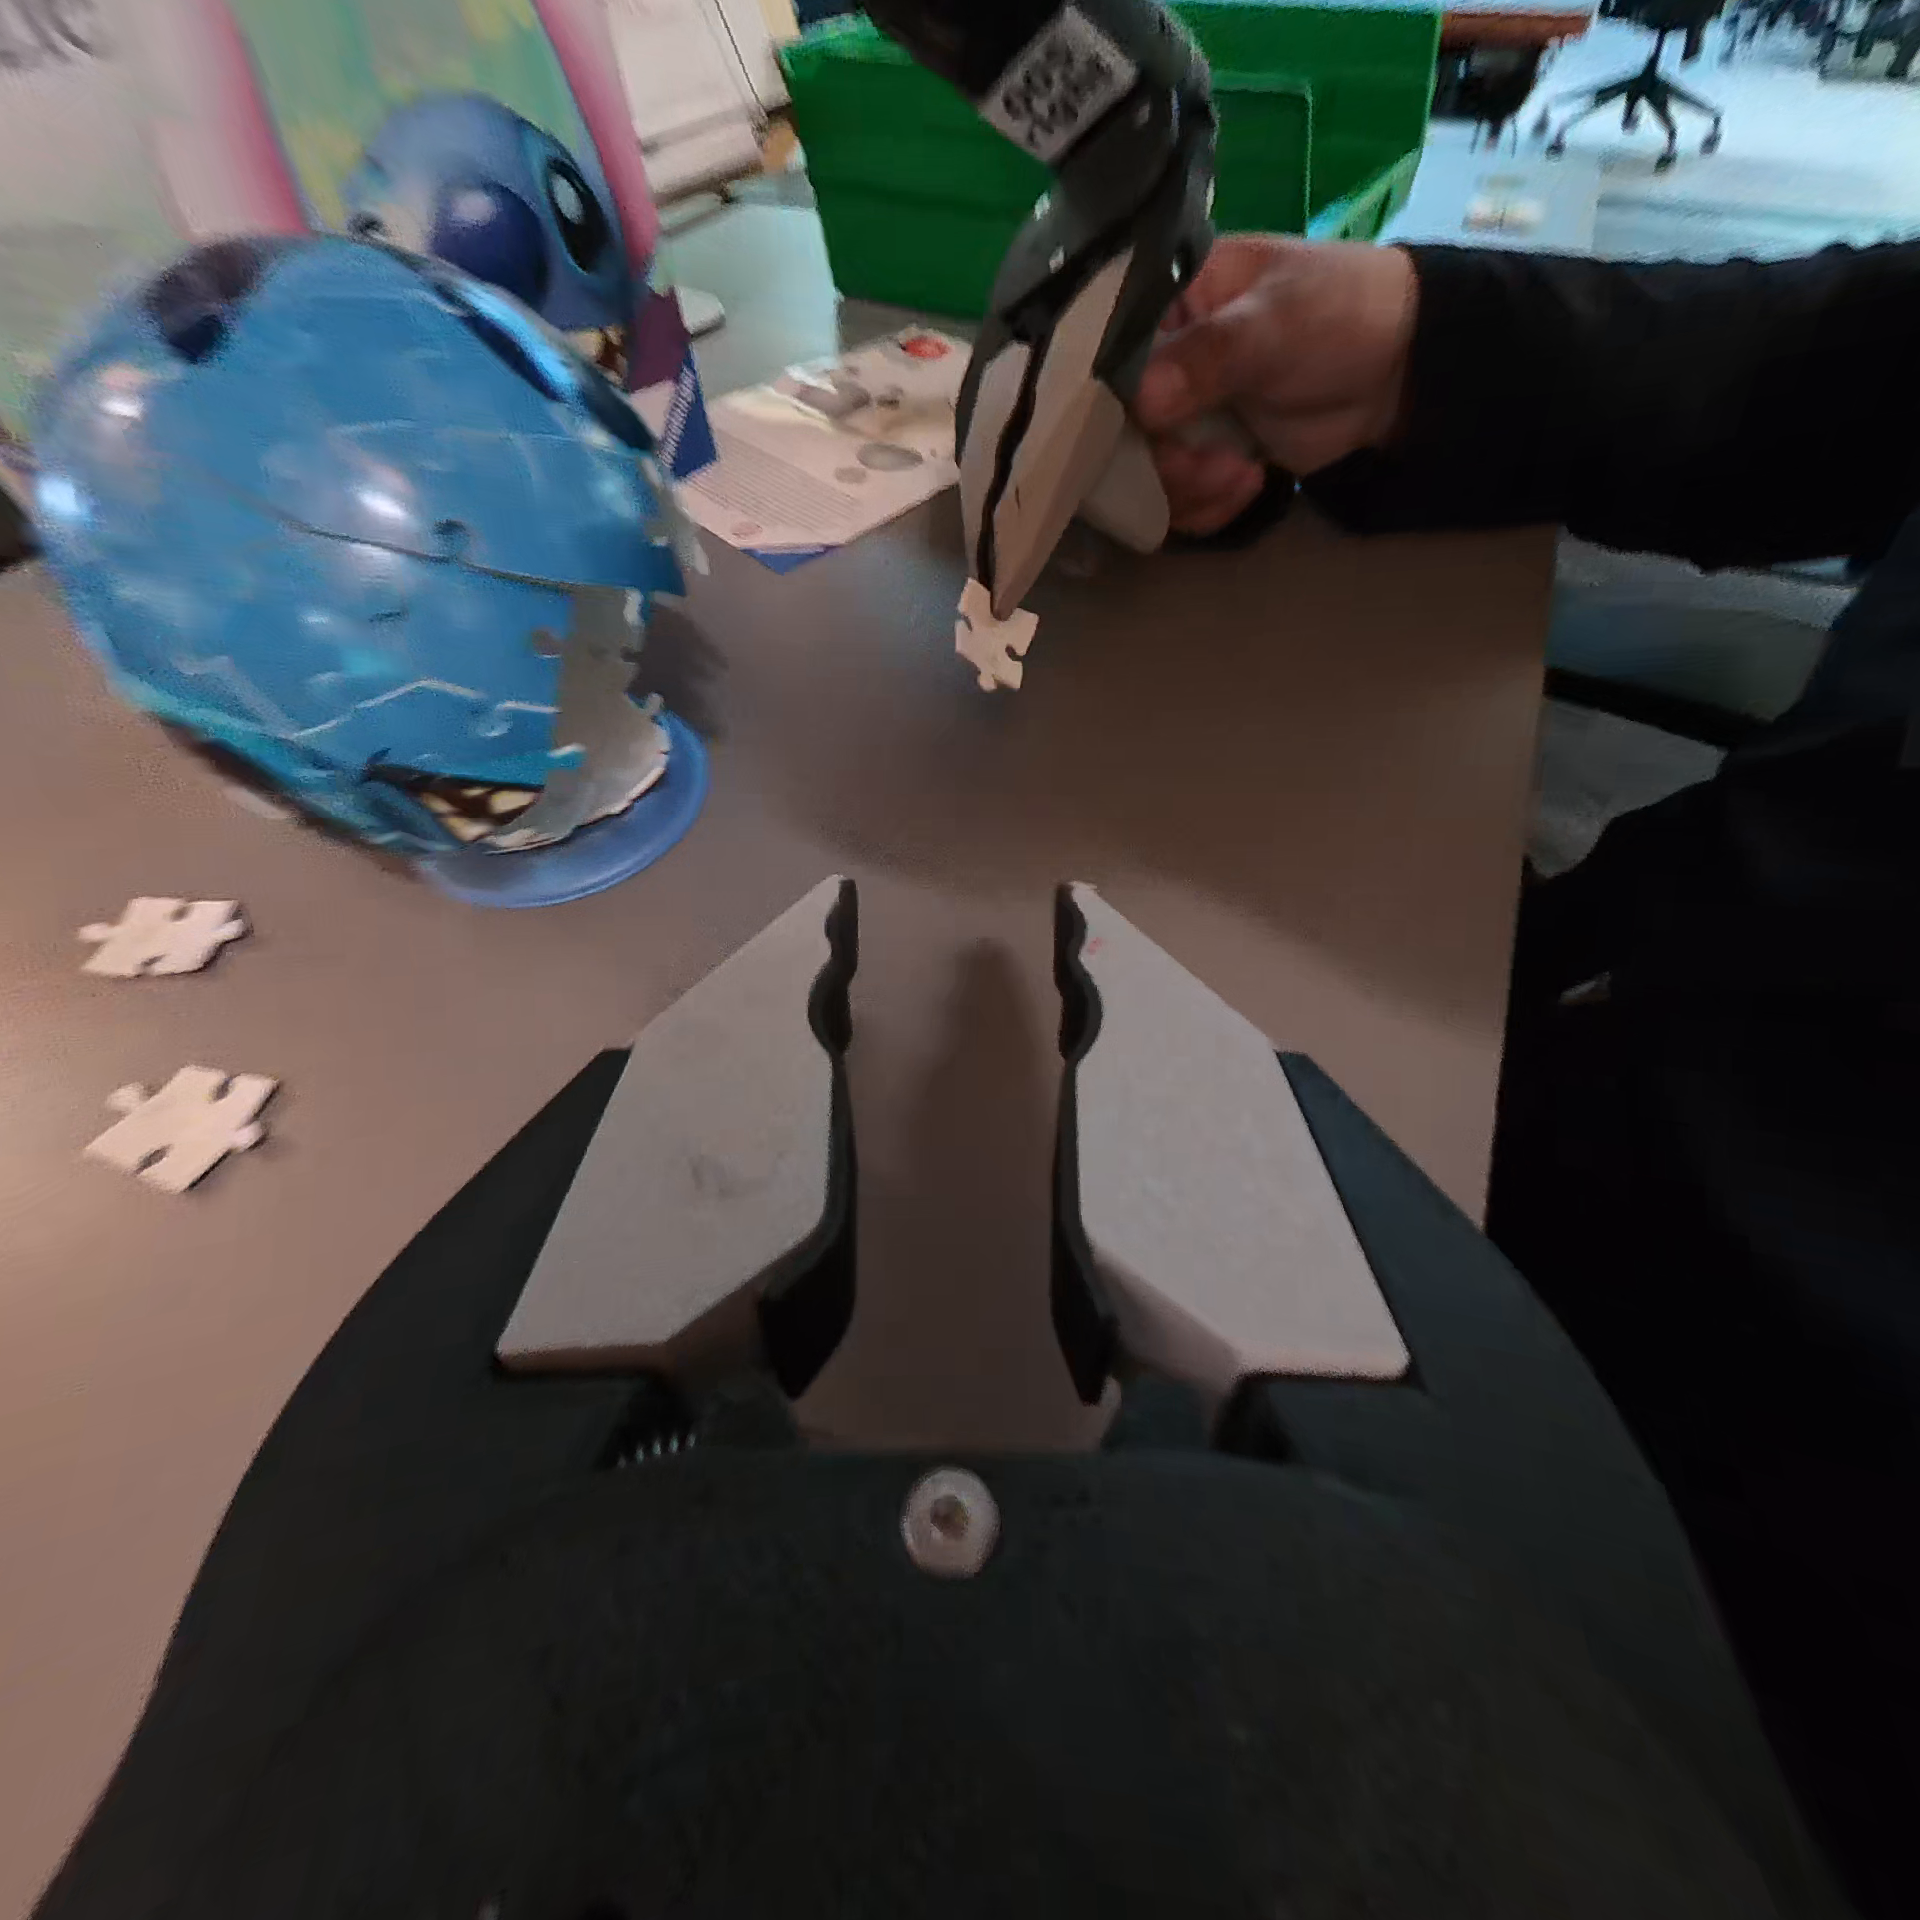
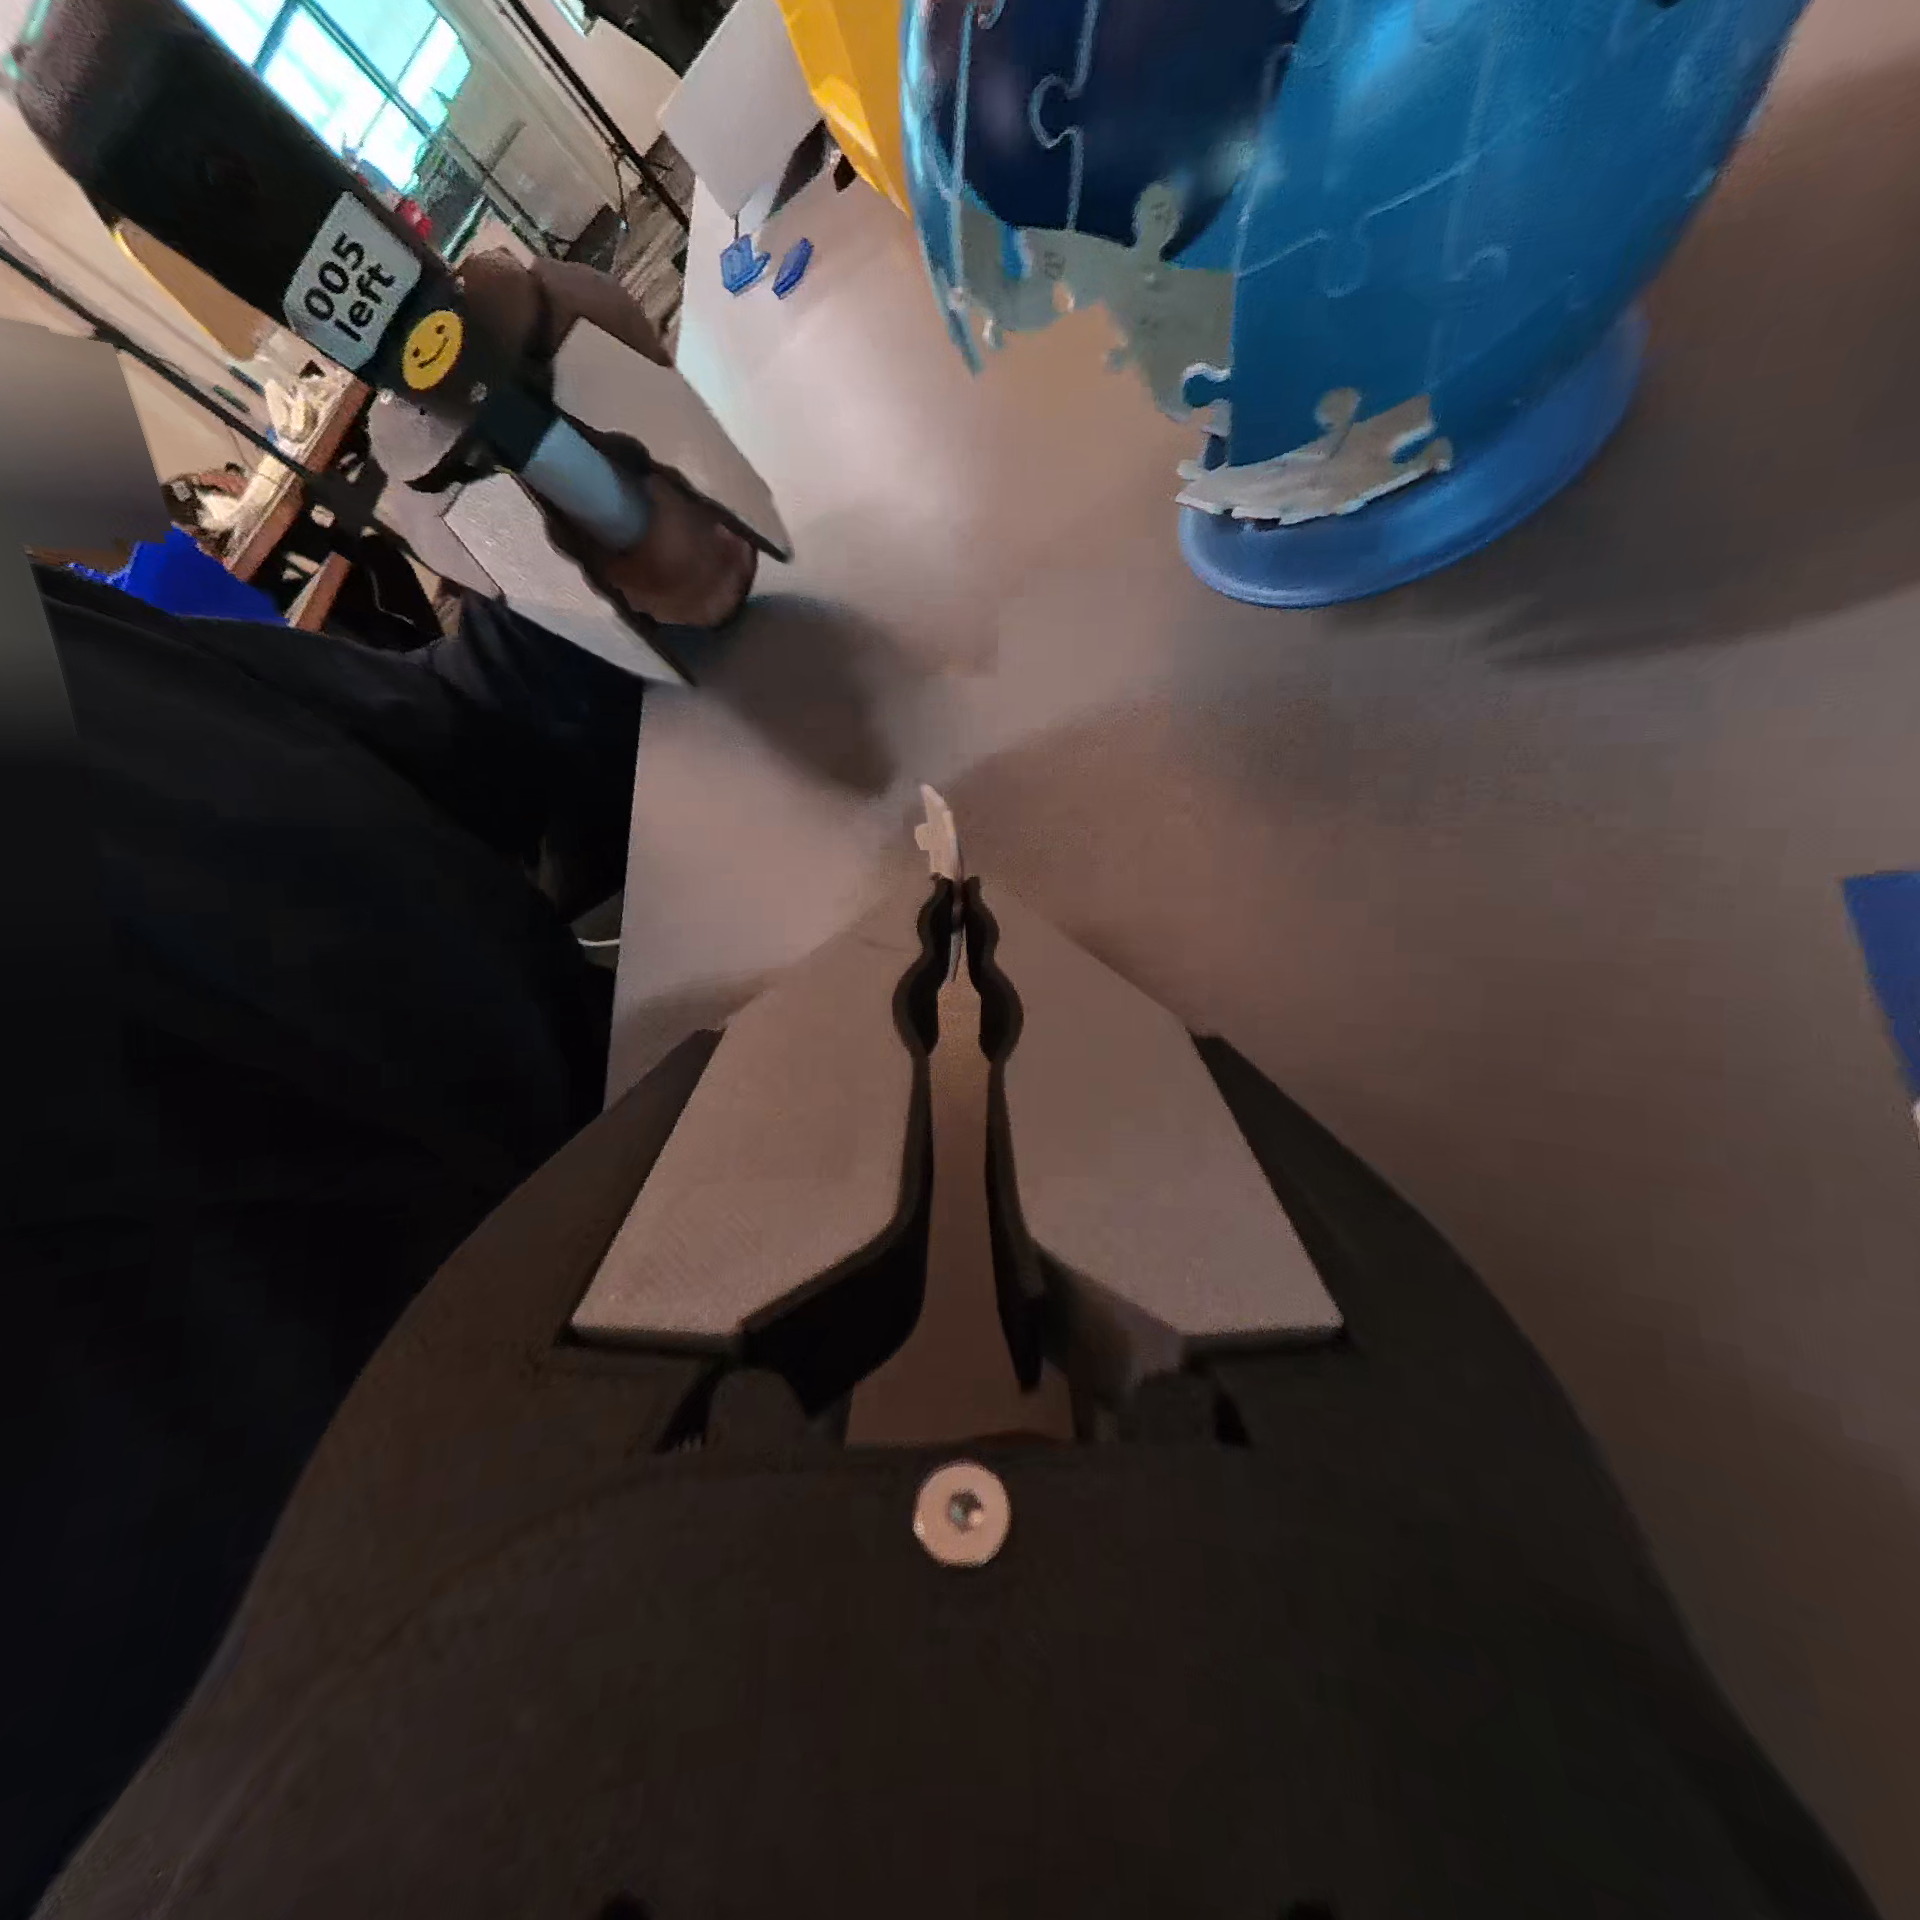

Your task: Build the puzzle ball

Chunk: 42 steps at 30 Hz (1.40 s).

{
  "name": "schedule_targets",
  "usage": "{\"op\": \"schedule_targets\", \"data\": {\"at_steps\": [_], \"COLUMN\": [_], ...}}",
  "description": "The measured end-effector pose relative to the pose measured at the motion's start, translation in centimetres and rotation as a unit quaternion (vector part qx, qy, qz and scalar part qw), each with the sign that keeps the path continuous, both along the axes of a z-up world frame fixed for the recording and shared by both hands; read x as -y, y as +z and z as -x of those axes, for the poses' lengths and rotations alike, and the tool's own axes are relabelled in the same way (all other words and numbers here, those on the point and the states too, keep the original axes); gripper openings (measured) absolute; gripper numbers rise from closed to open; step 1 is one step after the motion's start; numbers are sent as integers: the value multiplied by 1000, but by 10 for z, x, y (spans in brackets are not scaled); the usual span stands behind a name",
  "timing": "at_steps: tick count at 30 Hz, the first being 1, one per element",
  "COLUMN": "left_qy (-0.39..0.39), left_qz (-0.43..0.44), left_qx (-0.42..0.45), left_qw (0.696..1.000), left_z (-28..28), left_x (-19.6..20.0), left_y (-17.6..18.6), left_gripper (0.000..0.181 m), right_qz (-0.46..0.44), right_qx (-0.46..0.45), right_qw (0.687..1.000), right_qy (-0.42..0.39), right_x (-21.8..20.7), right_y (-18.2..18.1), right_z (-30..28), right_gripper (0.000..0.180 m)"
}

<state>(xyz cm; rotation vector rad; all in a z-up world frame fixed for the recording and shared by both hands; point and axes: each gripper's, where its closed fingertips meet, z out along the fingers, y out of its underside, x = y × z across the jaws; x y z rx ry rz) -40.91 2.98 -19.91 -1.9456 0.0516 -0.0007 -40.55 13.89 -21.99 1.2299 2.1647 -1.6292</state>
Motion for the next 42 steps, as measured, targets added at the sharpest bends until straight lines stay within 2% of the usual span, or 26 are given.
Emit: {"op": "schedule_targets", "data": {"at_steps": [6,12,19,24,29,32,36,38,42], "left_qy": [67,76,92,84,117,117,120,113,118], "left_qz": [-112,-176,-151,-81,-82,-83,-103,-89,-69], "left_qx": [-30,-12,-2,28,29,71,116,146,186], "left_qw": [991,981,984,993,989,987,980,979,973], "left_z": [33,38,44,48,72,84,103,113,136], "left_x": [37,52,49,36,28,16,0,-11,-29], "left_y": [32,50,43,23,24,30,56,60,54], "left_gripper": [29,27,26,32,38,51,60,66,69], "right_qz": [-5,-54,-50,-33,-30,18,121,147,138], "right_qx": [13,30,33,34,-19,-47,-47,-41,-25], "right_qw": [999,998,998,999,999,997,987,984,985], "right_qy": [-31,-4,-5,1,-26,-63,-91,-96,-96], "right_x": [2,17,17,16,4,-14,-34,-40,-39], "right_y": [-4,-18,-18,-14,7,33,60,64,54], "right_z": [23,26,26,23,26,38,58,68,91], "right_gripper": [0,0,0,10,22,34,54,61,64]}}
